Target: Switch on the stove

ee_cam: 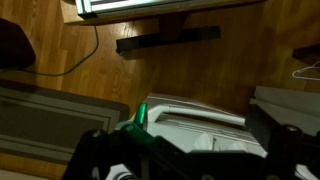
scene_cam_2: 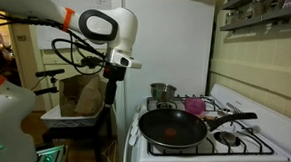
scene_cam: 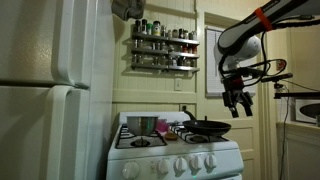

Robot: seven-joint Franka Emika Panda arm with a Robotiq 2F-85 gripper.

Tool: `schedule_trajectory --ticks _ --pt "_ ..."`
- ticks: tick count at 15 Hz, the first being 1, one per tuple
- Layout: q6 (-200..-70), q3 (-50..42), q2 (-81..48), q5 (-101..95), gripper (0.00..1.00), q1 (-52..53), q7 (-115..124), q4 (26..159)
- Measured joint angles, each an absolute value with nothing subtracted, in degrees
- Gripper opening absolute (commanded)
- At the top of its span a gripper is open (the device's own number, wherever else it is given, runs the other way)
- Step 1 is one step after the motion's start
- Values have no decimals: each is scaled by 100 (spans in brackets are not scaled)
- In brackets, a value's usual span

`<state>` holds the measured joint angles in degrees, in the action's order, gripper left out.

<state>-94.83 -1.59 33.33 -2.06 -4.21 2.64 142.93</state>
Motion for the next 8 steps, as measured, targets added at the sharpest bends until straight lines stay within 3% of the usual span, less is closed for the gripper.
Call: schedule_trajectory --ticks 8 --pt "-9485 -38 3207 524 100 -219 509 14175"
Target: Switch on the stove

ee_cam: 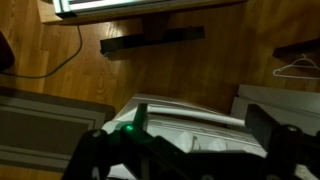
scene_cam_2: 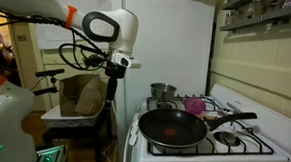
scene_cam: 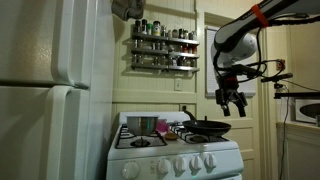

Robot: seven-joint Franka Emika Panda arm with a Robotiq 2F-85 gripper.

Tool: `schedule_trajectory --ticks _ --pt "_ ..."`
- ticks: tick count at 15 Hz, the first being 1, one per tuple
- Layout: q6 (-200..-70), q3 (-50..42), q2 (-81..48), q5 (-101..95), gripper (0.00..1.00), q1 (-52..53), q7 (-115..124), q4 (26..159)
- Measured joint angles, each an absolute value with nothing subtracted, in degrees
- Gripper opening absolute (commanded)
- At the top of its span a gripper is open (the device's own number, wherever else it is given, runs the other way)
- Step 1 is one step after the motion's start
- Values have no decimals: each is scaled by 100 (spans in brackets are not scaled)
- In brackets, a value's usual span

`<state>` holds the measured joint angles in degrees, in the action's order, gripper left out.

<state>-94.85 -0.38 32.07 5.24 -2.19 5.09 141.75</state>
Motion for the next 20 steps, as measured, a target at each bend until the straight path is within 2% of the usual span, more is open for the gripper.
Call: schedule_trajectory --ticks 4,9,18,19,20 --pt "-9808 662 2829 1354 100 96 1771 13887" --pt "-10699 2074 1876 1190 100 50 3903 13332" --pt "-10828 2007 1424 951 100 300 4161 12995" --pt "-10925 2020 1347 905 78 391 4236 12936" --pt "-11048 2045 1250 857 74 481 4345 12879"
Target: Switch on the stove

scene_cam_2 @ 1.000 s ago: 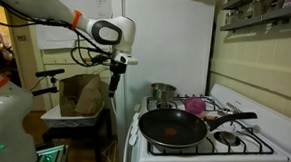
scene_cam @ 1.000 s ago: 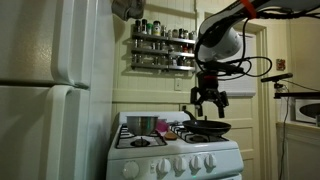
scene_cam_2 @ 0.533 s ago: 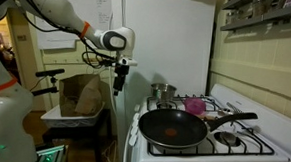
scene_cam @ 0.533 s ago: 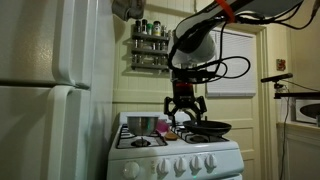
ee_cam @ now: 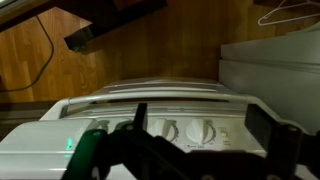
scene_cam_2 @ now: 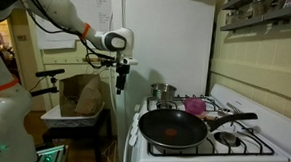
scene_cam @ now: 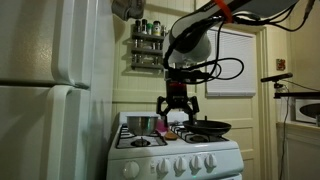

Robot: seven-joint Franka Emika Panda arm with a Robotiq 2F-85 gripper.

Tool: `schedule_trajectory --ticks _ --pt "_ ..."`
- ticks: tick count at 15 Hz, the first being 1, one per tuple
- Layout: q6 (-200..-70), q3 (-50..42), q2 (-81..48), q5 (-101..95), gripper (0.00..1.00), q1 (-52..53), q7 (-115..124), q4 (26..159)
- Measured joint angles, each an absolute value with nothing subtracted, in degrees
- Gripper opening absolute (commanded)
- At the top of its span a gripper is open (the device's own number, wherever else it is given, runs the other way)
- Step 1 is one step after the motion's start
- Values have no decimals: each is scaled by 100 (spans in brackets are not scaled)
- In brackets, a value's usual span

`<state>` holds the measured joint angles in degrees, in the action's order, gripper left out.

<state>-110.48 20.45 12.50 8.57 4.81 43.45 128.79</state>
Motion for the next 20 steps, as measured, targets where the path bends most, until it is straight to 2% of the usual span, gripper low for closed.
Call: schedule_trajectory --ticks 8,10,16,20 --pt "-12558 2088 691 166 11 976 5057 12895" --pt "-12984 2087 680 -61 0 1022 5063 13049" --pt "-14212 2085 410 -394 0 1134 5348 13570" --pt "-14336 2033 330 -450 1 1169 5443 13658"
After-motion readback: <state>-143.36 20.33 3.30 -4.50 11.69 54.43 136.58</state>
